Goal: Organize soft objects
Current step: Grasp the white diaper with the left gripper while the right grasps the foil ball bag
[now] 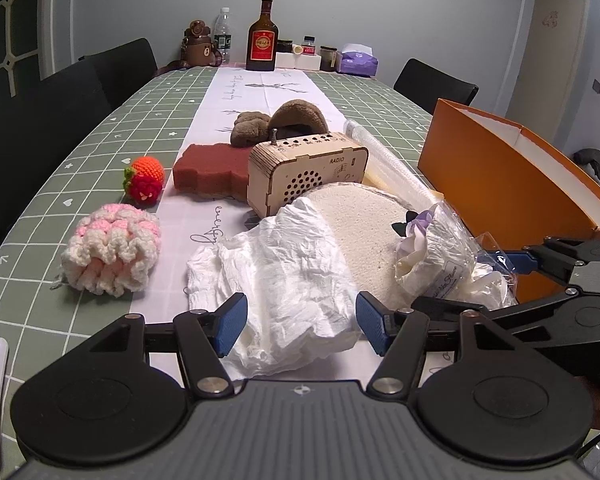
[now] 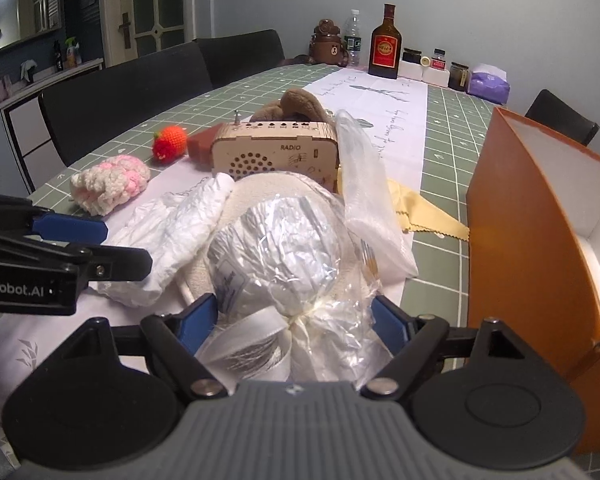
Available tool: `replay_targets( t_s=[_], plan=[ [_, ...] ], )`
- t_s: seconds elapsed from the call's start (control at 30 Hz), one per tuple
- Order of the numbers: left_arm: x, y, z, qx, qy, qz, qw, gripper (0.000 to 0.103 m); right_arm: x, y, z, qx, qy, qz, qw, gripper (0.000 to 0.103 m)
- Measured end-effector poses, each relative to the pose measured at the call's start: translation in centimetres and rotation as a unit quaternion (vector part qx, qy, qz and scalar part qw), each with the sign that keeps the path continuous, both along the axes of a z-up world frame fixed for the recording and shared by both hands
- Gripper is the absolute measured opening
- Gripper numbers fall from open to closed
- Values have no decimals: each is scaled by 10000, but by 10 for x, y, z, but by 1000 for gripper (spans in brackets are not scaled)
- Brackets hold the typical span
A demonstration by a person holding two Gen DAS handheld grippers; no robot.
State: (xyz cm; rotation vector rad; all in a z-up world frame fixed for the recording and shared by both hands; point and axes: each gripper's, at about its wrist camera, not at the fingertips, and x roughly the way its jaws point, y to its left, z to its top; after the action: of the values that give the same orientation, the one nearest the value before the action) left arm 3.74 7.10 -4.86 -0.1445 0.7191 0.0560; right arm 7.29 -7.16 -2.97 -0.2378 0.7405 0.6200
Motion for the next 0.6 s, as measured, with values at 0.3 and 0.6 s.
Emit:
replay_targets(
  t_s=[0.3,0.6],
  plan=[
    [17,-2,-10,210,182,252,9993,94,5,-21,3,462,294,-233,9982,47],
    [24,6,-27,-42,367,532,9979,94,6,-32,-8,712,550,-428,9950,45]
  ],
)
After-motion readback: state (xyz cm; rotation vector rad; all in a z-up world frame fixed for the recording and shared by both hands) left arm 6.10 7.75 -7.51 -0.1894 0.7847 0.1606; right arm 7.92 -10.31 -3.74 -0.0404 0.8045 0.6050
